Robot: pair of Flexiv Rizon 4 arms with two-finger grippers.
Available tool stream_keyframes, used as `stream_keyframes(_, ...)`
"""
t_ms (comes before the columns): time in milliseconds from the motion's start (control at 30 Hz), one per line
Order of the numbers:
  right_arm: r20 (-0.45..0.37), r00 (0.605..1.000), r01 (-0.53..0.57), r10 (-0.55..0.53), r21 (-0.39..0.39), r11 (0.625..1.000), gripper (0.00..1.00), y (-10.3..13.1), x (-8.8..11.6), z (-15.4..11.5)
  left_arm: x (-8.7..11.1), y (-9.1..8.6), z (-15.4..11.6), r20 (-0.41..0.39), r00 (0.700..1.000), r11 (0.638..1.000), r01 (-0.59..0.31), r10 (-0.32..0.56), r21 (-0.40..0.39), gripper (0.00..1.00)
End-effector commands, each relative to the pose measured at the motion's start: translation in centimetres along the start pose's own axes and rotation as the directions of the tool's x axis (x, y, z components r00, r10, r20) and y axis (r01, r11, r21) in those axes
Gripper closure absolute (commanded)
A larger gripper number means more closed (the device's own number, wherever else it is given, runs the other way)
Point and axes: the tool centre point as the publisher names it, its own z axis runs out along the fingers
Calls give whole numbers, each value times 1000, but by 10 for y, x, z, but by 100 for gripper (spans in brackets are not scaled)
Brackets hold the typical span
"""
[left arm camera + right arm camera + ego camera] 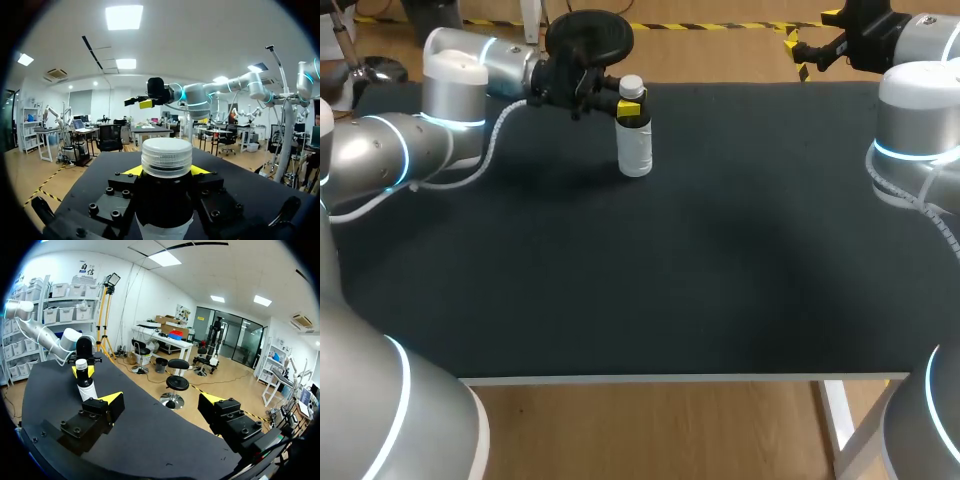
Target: Unscrew the bottle cap
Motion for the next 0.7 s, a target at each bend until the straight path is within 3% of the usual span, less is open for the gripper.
stream_keyframes(33, 0, 1000, 0, 0, 0, 1000, 0, 0, 0, 0, -6, 3, -2, -14, 1000, 1000, -2, 2, 3, 100)
stream_keyframes(700, 0, 1000, 0, 0, 0, 1000, 0, 0, 0, 0, -6, 2, -2, -18, 1000, 1000, 4, -4, -10, 100)
